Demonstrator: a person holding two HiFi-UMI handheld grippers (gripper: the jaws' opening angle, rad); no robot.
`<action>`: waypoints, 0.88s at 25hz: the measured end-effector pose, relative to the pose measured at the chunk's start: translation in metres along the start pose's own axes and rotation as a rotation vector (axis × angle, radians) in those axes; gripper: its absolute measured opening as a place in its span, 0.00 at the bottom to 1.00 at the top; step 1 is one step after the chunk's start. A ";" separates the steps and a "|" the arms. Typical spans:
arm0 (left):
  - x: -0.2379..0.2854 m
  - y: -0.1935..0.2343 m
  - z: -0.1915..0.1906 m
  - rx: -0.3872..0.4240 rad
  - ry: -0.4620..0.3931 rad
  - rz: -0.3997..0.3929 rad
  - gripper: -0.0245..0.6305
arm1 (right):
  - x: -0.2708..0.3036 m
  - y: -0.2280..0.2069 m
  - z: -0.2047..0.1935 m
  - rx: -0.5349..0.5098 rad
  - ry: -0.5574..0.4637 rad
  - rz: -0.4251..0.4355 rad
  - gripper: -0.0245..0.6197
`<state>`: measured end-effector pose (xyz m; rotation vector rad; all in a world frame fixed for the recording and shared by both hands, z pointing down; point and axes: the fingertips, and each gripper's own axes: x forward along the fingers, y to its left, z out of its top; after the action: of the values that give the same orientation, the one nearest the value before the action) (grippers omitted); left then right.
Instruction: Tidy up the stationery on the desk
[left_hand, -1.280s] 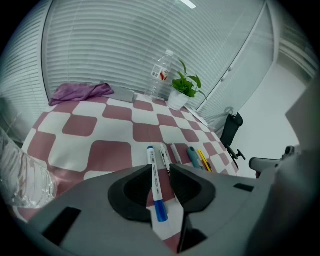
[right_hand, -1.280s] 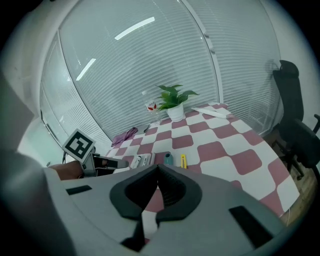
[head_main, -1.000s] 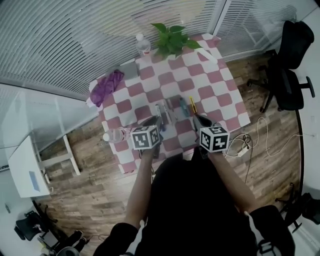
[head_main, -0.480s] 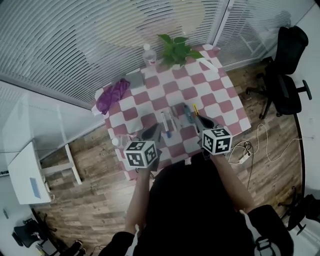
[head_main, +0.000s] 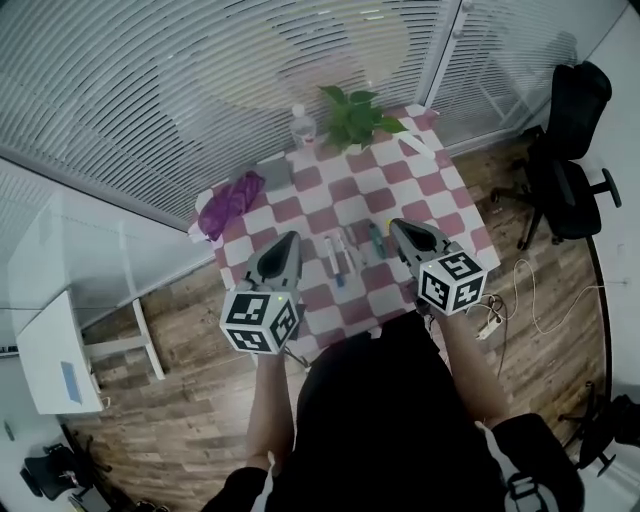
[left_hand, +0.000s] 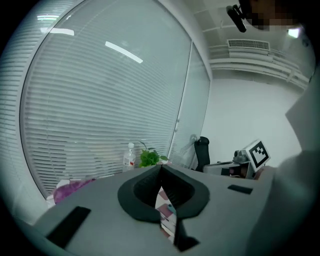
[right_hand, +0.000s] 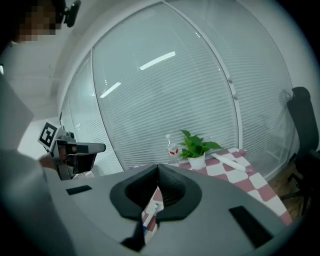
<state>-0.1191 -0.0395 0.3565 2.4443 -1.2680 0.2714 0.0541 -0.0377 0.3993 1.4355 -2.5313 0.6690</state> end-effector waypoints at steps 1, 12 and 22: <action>0.000 0.000 0.007 0.001 -0.012 -0.005 0.09 | 0.001 0.004 0.010 -0.023 -0.017 0.017 0.07; -0.001 0.010 0.078 0.087 -0.101 0.011 0.09 | -0.005 0.028 0.108 -0.159 -0.188 0.112 0.07; -0.006 0.013 0.093 0.097 -0.125 0.004 0.09 | -0.013 0.038 0.122 -0.226 -0.200 0.133 0.07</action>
<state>-0.1331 -0.0800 0.2731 2.5768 -1.3409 0.1880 0.0388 -0.0658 0.2748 1.3257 -2.7666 0.2550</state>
